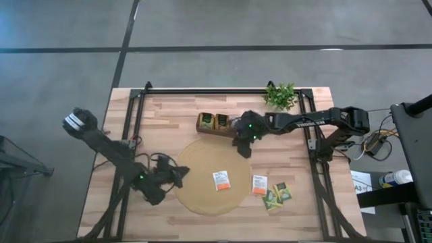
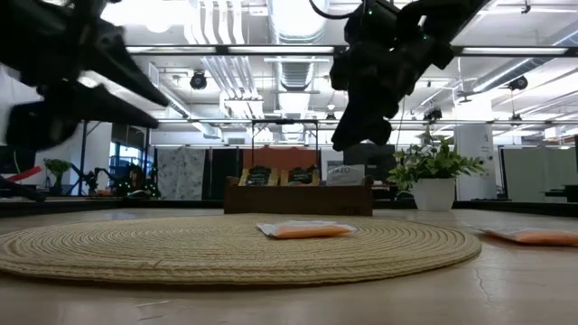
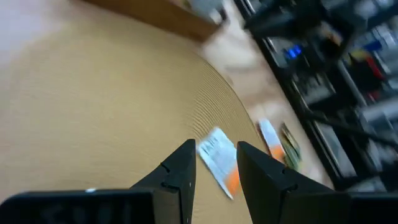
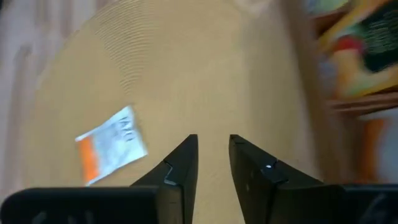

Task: Pick & Place Tea
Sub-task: Put the orange tea bag into the right section of the wooden organizer

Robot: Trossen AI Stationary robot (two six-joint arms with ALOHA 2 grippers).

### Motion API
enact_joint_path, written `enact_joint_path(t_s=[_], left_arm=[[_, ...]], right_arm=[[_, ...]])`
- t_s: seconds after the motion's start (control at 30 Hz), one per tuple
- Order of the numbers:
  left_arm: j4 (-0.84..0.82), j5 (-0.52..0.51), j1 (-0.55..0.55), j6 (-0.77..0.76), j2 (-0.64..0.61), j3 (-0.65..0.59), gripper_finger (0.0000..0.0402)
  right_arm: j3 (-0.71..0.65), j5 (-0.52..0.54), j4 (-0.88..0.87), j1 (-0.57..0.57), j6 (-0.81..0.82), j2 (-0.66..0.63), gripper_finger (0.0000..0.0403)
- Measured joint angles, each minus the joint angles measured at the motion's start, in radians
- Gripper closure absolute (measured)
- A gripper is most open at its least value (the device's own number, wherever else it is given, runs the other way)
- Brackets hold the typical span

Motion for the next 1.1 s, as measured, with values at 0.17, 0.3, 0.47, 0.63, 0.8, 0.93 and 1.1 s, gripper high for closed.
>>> enact_joint_path(t_s=[0.17,0.3,0.47,0.63,0.8,0.93,1.1], left_arm=[[0.367,0.164,0.093,0.326,0.15,0.01,0.0289],[0.372,0.309,0.149,0.443,0.267,0.105,0.0289],[0.369,0.478,0.184,0.632,0.42,0.253,0.029],[0.329,0.567,0.201,0.729,0.548,0.39,0.0292],[0.32,0.575,0.211,0.71,0.601,0.445,0.0292],[0.31,0.551,0.219,0.691,0.604,0.457,0.0292],[0.309,0.511,0.225,0.696,0.59,0.455,0.0292]], right_arm=[[0.011,-0.042,-0.003,0.081,0.05,0.04,0.0308],[0.011,-0.051,0.009,0.139,0.095,0.076,0.0301],[0.012,-0.051,0.037,0.178,0.146,0.138,0.0299],[0.014,-0.076,0.088,0.199,0.151,0.195,0.0305],[0.013,-0.093,0.148,0.202,0.157,0.224,0.03],[0.012,-0.109,0.193,0.203,0.182,0.248,0.0288],[0.014,-0.11,0.235,0.215,0.195,0.277,0.0271]])
